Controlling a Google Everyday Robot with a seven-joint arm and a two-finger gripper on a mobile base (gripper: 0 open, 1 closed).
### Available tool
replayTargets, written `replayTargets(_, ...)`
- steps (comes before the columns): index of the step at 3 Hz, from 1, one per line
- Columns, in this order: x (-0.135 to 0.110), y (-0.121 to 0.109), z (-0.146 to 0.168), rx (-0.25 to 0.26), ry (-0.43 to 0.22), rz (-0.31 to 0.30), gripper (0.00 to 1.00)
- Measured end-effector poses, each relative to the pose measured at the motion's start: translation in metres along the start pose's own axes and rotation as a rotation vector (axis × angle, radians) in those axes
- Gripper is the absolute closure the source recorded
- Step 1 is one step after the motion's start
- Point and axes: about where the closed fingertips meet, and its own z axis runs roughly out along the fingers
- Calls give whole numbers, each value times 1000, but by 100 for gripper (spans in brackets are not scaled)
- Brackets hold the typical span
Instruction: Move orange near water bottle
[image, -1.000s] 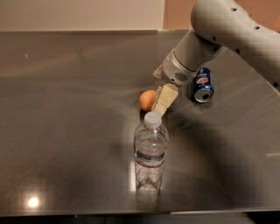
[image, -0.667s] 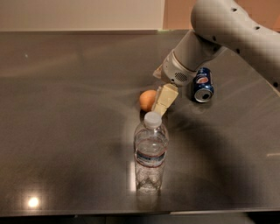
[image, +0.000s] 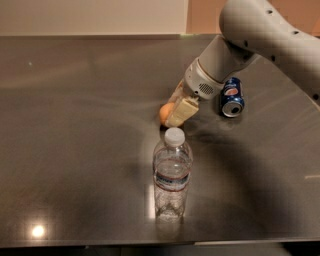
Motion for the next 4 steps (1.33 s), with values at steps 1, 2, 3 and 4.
replayTargets(1,-3,7,-6,-10,-9,-3,70)
replayTargets(2,-7,20,-21,-18,-16,-23,93)
replayTargets(3,-3,41,-37,-39,-22,-41,100)
replayTargets(4,8,62,-50,-66,-35,-53,100)
